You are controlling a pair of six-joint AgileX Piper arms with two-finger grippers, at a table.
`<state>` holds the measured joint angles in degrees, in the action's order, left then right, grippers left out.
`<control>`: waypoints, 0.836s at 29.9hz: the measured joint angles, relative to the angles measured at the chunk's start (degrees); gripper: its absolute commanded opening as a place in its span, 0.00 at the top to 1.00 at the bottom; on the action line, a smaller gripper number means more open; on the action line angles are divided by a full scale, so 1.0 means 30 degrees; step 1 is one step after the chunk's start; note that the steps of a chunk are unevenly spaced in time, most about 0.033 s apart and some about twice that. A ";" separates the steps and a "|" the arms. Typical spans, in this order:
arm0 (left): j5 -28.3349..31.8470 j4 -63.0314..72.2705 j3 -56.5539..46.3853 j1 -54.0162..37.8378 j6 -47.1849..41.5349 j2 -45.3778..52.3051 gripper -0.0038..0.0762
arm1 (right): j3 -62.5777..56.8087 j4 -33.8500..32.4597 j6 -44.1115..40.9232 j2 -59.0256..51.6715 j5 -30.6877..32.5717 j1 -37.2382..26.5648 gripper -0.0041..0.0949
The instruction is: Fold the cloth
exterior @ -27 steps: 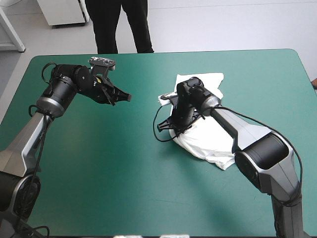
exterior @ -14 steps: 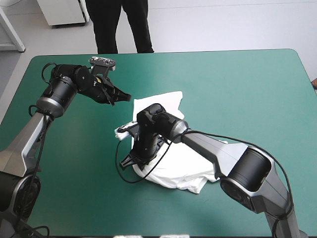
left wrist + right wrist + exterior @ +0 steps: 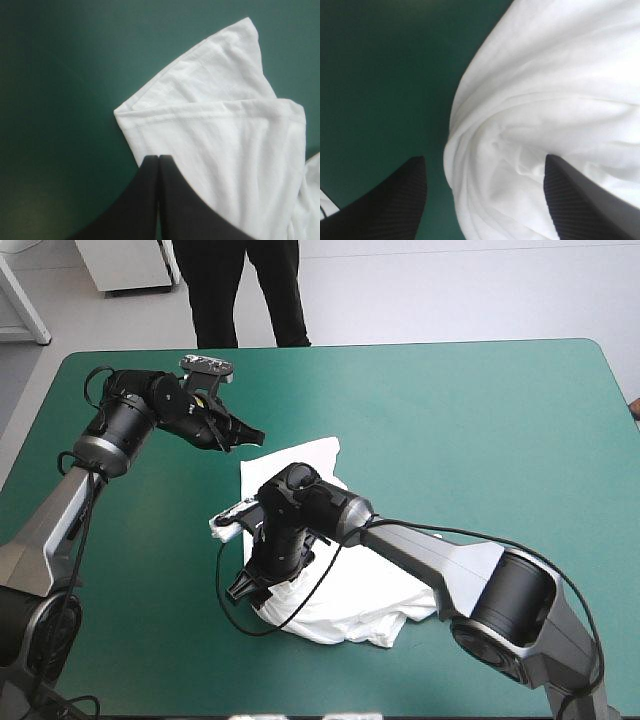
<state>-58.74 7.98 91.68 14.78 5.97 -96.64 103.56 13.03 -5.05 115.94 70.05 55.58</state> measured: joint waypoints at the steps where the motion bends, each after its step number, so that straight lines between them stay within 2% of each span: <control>1: -0.0050 -0.0024 0.0000 0.0000 0.0000 0.0000 0.96 | 0.0000 -0.0351 -0.0115 -0.0371 0.0000 -0.0018 0.35; 7: -0.0453 -0.0061 0.0000 0.0000 0.0000 0.0000 0.95 | -0.1220 -0.1912 -0.0773 -0.3007 0.0054 -0.0870 0.35; 10: -0.0715 -0.0061 0.0000 0.0000 0.0079 0.0000 0.85 | -0.3356 -0.2160 -0.0946 -0.4517 0.0070 -0.2206 0.35; 13: -0.1029 -0.0061 0.0000 0.0000 0.0619 0.0000 0.64 | -0.5394 -0.2335 -0.1256 -0.6220 0.0117 -0.3679 0.36; 16: -0.1117 -0.0061 0.0045 0.0000 0.0930 0.0000 0.36 | -0.6940 -0.2414 -0.1466 -0.8107 0.0158 -0.5147 0.36; 18: -0.1165 -0.0041 0.0200 0.0000 0.0962 0.0000 0.25 | -0.7807 -0.2414 -0.1575 -0.9379 0.0178 -0.5953 0.36; 25: -0.2651 -0.0501 0.2050 -0.0017 0.0299 -0.1559 0.25 | -1.0296 -0.2455 -0.1780 -1.3066 0.0304 -0.8078 0.41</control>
<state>-66.69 6.48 97.83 14.73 6.86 -101.32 72.67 5.66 -10.40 76.74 70.96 31.34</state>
